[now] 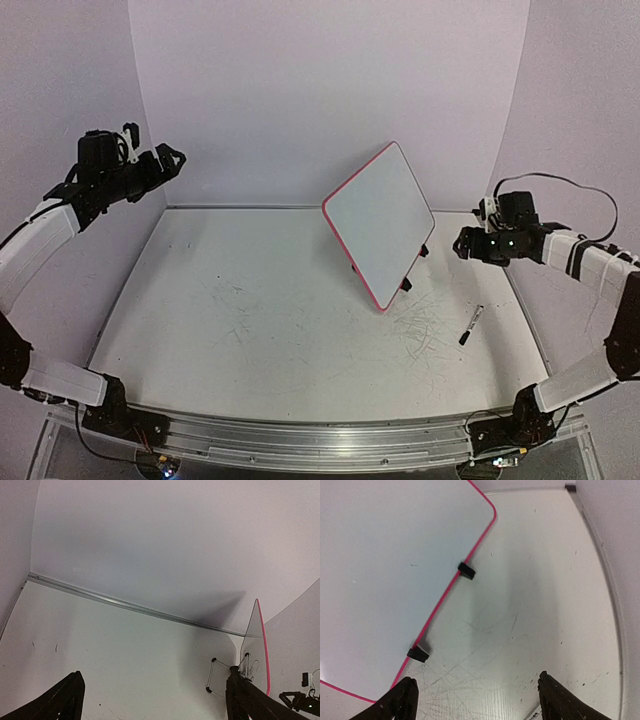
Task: Write a sentence on the whiteboard
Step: Move the whiteboard to the center of the board.
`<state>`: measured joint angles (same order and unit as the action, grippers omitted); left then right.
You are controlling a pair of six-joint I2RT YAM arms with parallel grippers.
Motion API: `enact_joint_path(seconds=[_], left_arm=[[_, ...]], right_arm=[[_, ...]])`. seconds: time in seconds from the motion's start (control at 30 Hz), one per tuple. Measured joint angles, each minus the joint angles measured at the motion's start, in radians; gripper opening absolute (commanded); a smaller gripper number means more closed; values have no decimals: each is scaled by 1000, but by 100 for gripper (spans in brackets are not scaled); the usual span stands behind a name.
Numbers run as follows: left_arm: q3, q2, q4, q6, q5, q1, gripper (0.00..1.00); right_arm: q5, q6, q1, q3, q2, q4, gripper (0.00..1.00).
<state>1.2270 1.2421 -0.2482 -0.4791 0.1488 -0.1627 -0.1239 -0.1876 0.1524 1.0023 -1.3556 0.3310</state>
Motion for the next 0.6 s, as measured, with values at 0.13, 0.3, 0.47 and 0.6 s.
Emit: enact_joint_path(seconds=[0.13,0.3,0.47,0.6], left_arm=[[-34,2,-4,1,40,0,99],[-47,15,-11,-2,83,0,99],[-55,16,-11,-17,109,0,99],[-66,16,-15,-41,124,0,99]], right_arm=[[-209,-47,-82,-93,-93,-71,76],[-439,-90,-75,-122,-255,-204,72],[-574,-145,-72,-120,-384,-356,59],[-638,-194,-72,-93,-501,-435,49]])
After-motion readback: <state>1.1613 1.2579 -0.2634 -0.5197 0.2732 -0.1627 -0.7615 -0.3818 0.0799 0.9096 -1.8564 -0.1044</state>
